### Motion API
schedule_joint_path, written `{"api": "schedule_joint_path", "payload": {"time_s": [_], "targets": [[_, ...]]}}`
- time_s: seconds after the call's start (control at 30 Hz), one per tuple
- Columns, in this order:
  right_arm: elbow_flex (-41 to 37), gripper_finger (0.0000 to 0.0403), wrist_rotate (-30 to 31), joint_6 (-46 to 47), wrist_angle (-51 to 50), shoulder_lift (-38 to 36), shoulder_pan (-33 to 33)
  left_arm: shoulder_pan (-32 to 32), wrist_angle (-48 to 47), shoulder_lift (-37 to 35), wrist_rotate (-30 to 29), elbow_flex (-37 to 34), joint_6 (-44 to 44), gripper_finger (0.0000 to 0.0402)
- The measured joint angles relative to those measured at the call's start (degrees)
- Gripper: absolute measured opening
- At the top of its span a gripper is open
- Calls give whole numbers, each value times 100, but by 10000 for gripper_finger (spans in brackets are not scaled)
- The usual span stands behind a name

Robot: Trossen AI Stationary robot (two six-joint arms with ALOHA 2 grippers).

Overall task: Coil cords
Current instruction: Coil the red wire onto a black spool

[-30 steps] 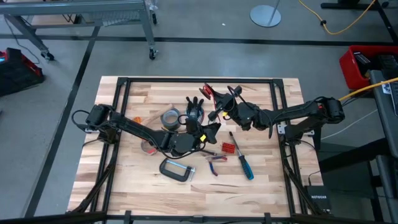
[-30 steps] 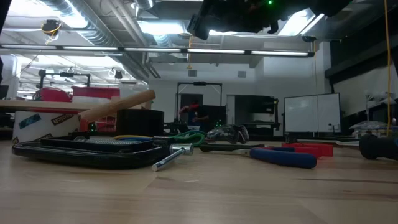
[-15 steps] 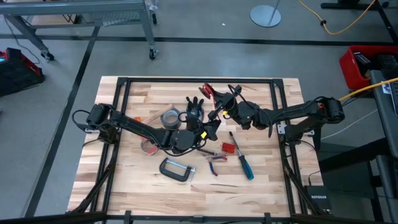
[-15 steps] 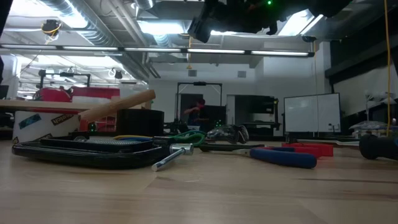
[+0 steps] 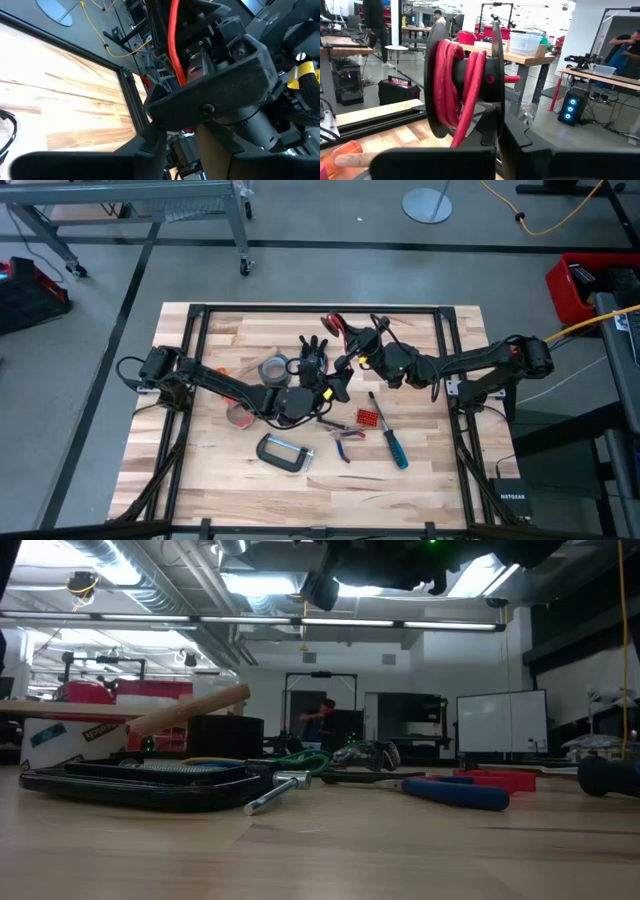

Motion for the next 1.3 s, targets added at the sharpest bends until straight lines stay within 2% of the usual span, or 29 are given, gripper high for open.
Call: {"api": "schedule_joint_path", "payload": {"time_s": [0.33, 0.63, 0.8, 0.97, 1.07, 1.3], "targets": [[2, 1, 4, 105, 42, 0, -2, -3, -37, 0, -54, -1, 169, 5], [4, 1, -2, 100, -40, 0, -2, -17, -130, 0, -54, -2, 521, 2], [4, 1, -9, 77, -193, 7, 0, -25, -628, 0, -56, 0, 610, 1], [3, 1, -58, 105, -776, -127, 9, -112, -1537, 0, -319, 0, 630, 0], [2, 1, -332, 421, -1168, -269, 9, -195, -2146, 0, -647, 0, 547, 0], [2, 1, -1473, 1039, -1791, -435, 9, -324, -3201, 0, -1266, 0, 537, 0]]}}
